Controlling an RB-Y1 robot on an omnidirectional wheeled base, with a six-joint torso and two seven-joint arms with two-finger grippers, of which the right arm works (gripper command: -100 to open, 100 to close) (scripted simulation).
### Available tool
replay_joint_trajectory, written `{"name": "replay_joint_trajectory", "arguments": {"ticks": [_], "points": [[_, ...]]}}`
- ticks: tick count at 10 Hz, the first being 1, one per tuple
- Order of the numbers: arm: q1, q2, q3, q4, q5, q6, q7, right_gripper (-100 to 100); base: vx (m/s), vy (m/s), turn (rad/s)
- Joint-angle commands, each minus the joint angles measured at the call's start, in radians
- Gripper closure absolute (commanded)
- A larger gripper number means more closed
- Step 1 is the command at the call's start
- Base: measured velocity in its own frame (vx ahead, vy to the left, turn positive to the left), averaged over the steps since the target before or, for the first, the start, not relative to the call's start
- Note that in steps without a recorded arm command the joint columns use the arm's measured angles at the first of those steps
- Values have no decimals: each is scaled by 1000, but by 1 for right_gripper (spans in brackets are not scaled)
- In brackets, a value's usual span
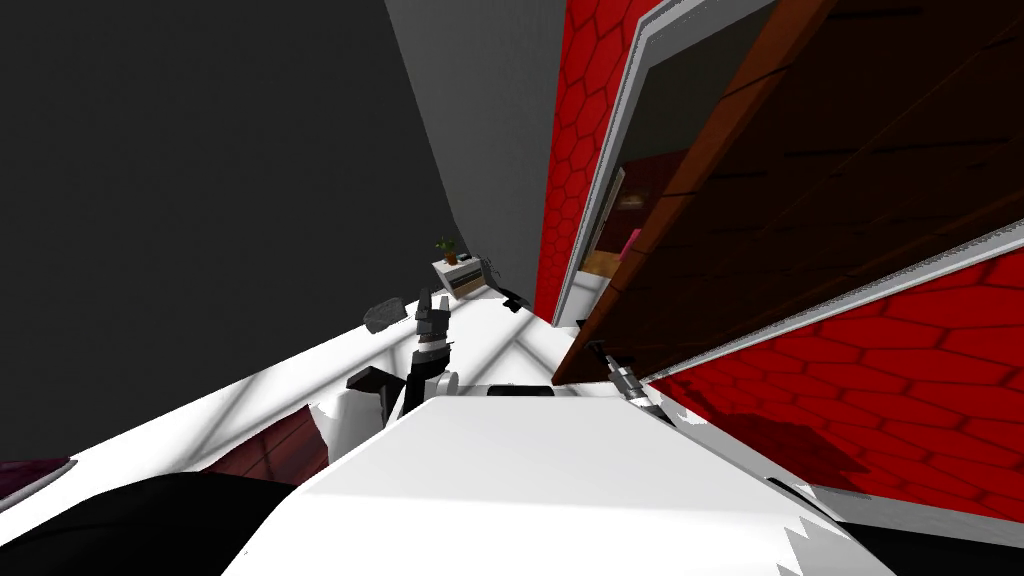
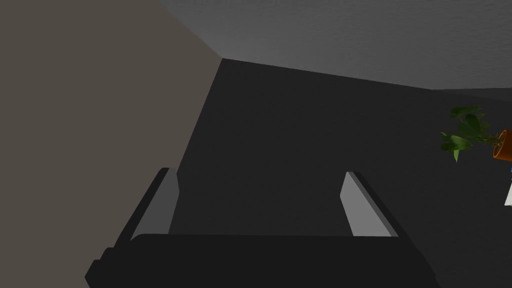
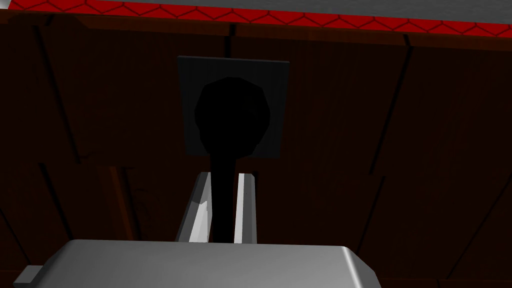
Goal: Pull the door open
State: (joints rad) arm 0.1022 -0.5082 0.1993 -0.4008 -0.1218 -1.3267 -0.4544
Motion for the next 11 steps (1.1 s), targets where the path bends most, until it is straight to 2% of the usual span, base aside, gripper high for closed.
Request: {"name": "replay_joint_trajectory", "arguments": {"ticks": [1,3,4,6,7,9,10,11], "points": [[-16,12,-14,-1,18,20,3,100,-219,-66,143],[-16,12,-14,-1,18,20,3,100,-106,-25,1],[-37,26,-33,-6,41,47,6,100,-125,-36,93],[-42,30,-38,-20,48,54,7,100,-141,-52,74],[-42,30,-38,-7,48,54,7,100,-38,-20,1],[-74,52,-67,-14,83,95,12,100,-147,-54,108],[-74,52,-67,-22,83,95,12,100,-144,-74,60],[-94,65,-86,-19,105,121,15,100,-145,-60,113]]}}
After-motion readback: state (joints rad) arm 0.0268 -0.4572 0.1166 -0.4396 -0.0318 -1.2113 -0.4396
